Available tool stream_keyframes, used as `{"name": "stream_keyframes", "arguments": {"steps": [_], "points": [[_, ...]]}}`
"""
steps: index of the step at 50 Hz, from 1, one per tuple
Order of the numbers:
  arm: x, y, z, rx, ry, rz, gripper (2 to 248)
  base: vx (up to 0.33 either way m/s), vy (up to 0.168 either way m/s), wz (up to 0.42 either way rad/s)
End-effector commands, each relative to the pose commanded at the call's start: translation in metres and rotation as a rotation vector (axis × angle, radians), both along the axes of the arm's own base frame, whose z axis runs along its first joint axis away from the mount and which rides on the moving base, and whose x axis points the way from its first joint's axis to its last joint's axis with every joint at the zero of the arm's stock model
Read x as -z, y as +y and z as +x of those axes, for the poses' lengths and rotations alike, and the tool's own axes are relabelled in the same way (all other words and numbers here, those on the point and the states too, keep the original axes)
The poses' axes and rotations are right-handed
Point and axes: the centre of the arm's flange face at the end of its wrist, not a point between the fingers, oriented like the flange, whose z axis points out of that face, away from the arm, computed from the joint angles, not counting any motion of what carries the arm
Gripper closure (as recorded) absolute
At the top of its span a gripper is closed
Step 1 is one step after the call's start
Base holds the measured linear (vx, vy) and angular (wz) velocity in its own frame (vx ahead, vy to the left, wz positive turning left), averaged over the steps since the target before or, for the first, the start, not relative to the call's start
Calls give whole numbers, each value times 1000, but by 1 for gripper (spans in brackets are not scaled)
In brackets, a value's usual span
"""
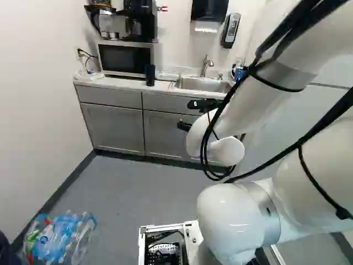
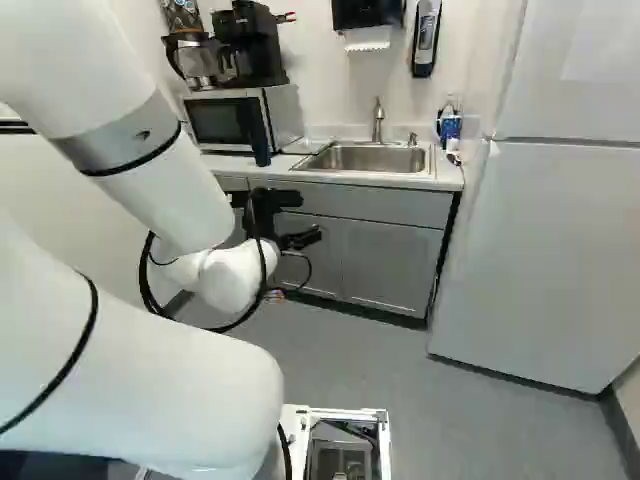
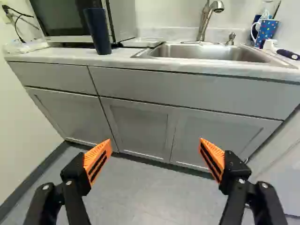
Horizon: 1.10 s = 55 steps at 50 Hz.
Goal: Rinse the cup and place it in the tray
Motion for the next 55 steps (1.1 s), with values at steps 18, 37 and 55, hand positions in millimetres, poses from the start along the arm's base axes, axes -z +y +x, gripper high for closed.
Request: {"name": "stream_keyframes", "arguments": {"steps": [18, 37, 55], "points": [[0, 0, 0, 0, 0, 0, 3, 0, 0, 0], [-6, 0, 12, 0, -12, 0, 3, 0, 0, 0], [-24, 0, 24, 0, -59, 0, 3, 0, 0, 0]]}}
